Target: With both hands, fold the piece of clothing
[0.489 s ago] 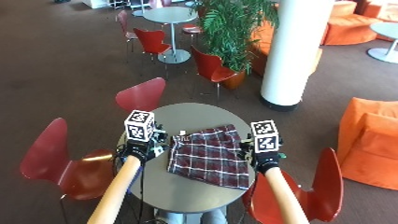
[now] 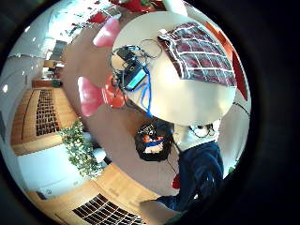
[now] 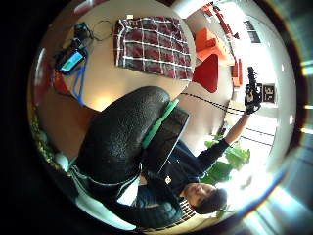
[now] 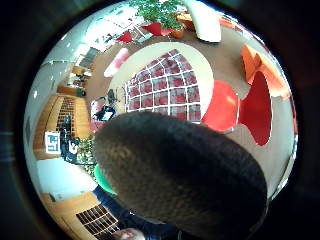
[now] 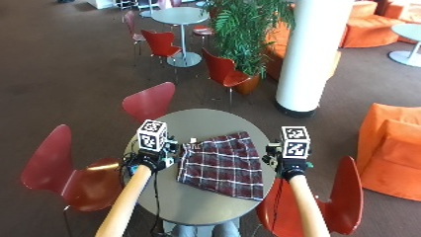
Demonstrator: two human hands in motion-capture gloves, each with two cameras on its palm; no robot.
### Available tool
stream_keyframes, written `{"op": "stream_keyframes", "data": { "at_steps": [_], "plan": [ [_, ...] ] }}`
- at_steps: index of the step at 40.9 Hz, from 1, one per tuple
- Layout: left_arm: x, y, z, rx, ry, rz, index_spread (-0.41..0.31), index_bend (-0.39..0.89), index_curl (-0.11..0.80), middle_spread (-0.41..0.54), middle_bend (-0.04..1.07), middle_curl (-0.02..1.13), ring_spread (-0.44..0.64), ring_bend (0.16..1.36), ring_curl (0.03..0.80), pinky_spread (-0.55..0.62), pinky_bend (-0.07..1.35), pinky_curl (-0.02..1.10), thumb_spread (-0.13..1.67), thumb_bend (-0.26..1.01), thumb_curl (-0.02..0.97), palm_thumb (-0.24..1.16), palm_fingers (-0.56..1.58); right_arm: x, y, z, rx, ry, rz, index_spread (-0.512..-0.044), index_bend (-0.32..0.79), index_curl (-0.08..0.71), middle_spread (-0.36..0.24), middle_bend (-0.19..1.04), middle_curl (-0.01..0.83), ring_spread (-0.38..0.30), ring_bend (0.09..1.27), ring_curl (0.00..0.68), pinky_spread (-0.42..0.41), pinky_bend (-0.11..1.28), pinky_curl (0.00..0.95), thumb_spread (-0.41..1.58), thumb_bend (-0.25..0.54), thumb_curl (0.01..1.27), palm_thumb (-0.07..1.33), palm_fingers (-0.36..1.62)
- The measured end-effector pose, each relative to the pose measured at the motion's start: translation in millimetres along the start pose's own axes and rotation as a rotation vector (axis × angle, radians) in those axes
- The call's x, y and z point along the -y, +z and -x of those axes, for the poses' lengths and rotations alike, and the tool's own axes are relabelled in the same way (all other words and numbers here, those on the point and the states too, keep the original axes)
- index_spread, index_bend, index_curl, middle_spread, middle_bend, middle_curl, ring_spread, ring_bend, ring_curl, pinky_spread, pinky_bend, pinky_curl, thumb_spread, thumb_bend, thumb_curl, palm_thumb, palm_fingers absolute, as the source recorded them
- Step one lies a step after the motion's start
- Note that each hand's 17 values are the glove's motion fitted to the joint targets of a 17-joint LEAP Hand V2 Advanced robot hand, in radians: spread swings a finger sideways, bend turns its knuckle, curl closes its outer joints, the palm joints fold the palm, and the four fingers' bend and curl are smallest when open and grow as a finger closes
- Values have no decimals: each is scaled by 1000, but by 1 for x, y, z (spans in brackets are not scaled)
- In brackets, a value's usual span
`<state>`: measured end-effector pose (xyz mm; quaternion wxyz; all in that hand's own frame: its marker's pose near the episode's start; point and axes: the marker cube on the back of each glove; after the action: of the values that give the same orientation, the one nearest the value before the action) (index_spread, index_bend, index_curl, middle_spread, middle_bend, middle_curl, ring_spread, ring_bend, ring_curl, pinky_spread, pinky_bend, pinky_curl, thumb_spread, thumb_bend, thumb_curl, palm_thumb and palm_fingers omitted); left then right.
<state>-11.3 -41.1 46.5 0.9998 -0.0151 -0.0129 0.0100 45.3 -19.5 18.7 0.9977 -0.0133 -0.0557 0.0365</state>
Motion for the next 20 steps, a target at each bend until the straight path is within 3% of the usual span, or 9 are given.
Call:
{"op": "stream_keyframes", "data": {
  "at_steps": [8,12,20],
  "plan": [
    [33,21,-2,-101,99,-40,-81,127,143,236,173,150,450,562,179,412,390,220,989,-17,181,32,-94,19,8,-4,35,35,9,-377,119,147,-37,206,218,72,425,197,181,559,283,1103,-16,148,9,133],
    [50,31,-10,-185,154,-76,-111,207,190,194,179,168,419,563,188,394,354,223,1041,32,213,144,10,37,20,-6,85,58,6,-371,106,147,-37,191,230,65,434,209,173,614,306,1125,-12,163,15,142],
    [89,64,-21,-141,162,30,-136,250,261,141,166,189,376,548,193,361,314,237,1081,34,246,240,61,69,50,-3,97,68,45,-368,109,153,-33,194,257,53,458,230,158,639,327,1151,-15,183,15,136]
  ]
}}
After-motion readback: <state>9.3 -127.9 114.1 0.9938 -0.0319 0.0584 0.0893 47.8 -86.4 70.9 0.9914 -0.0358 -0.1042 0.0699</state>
